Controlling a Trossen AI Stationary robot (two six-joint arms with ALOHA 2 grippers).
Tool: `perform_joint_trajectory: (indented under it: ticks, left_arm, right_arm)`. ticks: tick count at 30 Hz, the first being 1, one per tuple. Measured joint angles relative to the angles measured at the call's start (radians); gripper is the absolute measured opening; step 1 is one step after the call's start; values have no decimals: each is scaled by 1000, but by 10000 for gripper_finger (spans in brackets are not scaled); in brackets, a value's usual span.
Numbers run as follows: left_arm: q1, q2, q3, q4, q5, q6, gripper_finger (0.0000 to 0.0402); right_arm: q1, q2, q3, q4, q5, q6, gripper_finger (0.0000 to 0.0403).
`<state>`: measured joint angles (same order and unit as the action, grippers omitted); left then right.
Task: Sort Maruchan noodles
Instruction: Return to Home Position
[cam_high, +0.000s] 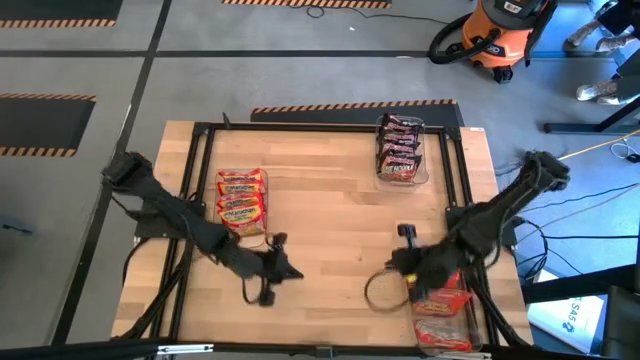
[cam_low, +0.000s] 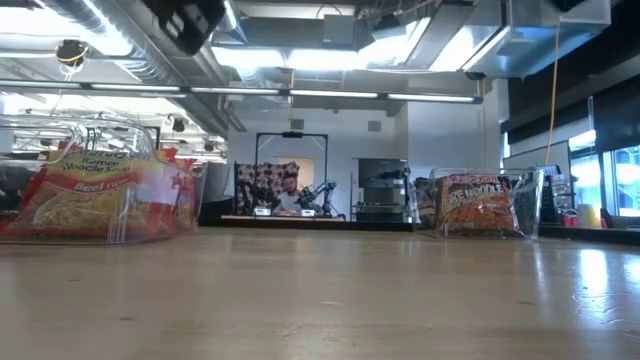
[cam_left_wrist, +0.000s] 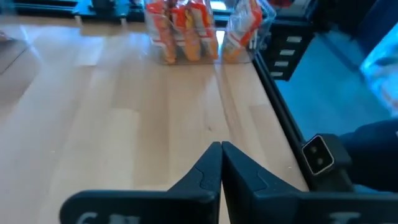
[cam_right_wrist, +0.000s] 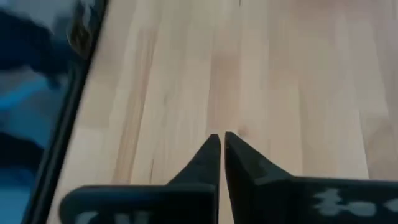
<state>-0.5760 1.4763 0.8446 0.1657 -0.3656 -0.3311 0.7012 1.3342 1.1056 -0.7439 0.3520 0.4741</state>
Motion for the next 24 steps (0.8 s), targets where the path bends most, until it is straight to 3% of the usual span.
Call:
perform_joint_trajectory:
  ticks: [3,9,17,24]
  left_arm:
    - [63,-113,-118,79,55,1,2]
    - [188,-352,-325,137,60,16,1]
    - [306,-694,-561,145,59,22,2]
    - [350,-936,-697,145,62,20,3]
  right_arm:
    - [-74,-122,-134,186,-41,-75,10]
    - [-235,-329,-371,518,-180,-177,5]
    - [-392,-559,-578,731,-256,-243,2]
    - [-491,-711,-720,861,-320,-252,2]
